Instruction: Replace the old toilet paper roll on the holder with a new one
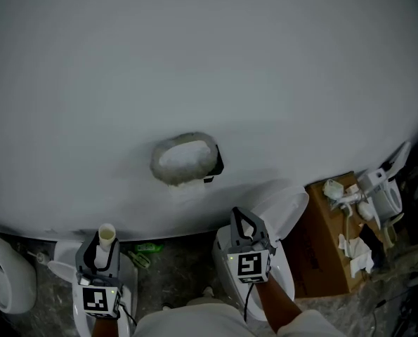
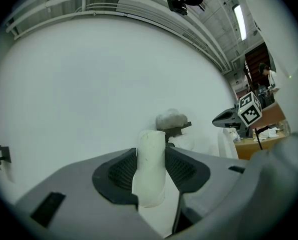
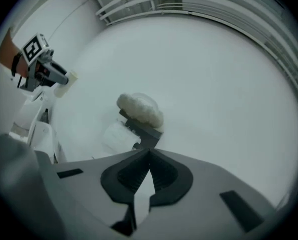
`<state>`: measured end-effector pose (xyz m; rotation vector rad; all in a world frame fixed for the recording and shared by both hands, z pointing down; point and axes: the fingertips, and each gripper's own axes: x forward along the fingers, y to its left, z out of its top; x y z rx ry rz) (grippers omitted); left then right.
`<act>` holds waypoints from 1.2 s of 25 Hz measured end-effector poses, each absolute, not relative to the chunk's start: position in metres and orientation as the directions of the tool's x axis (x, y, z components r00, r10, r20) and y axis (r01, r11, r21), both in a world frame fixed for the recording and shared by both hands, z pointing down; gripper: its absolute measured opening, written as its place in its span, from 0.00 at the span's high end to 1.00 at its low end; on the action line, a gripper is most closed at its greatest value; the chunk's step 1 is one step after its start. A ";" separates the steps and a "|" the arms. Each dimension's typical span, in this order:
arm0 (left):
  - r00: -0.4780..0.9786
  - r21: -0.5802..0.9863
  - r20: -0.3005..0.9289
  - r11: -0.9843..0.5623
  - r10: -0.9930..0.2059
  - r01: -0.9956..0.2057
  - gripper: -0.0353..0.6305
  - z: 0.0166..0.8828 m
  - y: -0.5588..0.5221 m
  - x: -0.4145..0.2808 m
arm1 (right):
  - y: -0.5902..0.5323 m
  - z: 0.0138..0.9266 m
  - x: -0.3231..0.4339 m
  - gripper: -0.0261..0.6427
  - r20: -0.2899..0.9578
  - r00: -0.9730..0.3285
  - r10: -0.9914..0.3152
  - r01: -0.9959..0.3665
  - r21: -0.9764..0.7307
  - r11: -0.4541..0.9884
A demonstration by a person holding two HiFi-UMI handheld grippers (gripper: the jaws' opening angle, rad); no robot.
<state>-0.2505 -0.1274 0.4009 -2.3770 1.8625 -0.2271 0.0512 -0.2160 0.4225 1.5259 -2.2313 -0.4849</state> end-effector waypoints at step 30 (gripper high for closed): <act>0.121 -0.098 -0.002 -0.120 -0.993 -0.988 0.67 0.382 -0.106 -0.279 | -0.150 0.349 0.174 0.96 -0.024 -0.190 -0.982 -0.980 0.057 0.188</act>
